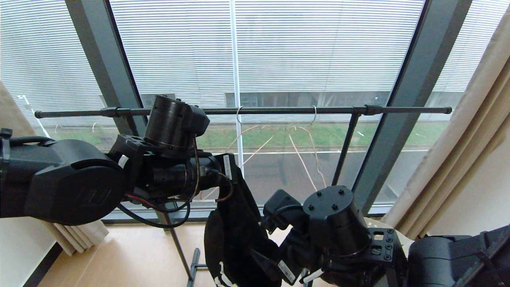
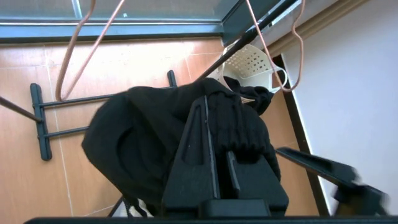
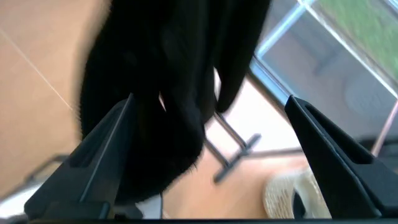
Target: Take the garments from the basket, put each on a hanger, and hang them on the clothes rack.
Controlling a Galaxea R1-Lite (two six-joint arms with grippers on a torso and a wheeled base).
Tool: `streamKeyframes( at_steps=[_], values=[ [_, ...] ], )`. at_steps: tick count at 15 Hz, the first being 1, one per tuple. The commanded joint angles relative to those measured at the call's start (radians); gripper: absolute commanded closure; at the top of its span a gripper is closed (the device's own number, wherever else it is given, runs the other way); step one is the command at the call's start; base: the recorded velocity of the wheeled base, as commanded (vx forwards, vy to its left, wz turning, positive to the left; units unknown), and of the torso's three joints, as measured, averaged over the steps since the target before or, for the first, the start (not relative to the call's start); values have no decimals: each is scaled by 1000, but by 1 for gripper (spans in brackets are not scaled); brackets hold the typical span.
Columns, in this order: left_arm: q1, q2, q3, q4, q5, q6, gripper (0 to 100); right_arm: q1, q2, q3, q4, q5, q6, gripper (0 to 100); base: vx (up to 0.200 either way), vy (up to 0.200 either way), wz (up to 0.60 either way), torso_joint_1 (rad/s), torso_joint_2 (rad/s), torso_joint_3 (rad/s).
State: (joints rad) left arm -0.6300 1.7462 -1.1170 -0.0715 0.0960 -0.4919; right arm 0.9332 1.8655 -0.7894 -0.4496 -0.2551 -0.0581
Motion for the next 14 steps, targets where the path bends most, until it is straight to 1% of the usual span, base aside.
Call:
streamKeyframes(
  at_steps=[1,3,6,7,9,12,13,14],
  values=[
    [0,-8,2,-1,1,0,100,-34,52,18,-1,-4,0,0,0,0,0,0,0,0],
    [0,-13,11,-1,-1,1,100,-62,73,21,-3,-3,1,0,0,0,0,0,0,0],
    [0,-17,28,-1,-2,16,100,-85,123,-5,-27,-3,6,0,0,0,0,0,0,0],
    [1,-24,36,-2,-4,16,100,-85,129,-2,-38,-3,9,100,0,0,0,0,0,0],
    [3,-31,48,-2,-9,23,100,-94,133,4,-38,-3,11,100,0,0,0,0,0,0],
    [15,-47,83,-5,-21,61,100,-177,123,-1,-38,-10,9,100,0,0,0,0,0,0],
    [26,-53,95,-5,-32,85,100,-217,112,-1,-38,-16,9,100,0,0,0,0,0,0],
    [50,-56,115,-5,-45,136,100,-260,87,-7,-38,-19,7,100,0,0,0,0,0,0]
  ],
)
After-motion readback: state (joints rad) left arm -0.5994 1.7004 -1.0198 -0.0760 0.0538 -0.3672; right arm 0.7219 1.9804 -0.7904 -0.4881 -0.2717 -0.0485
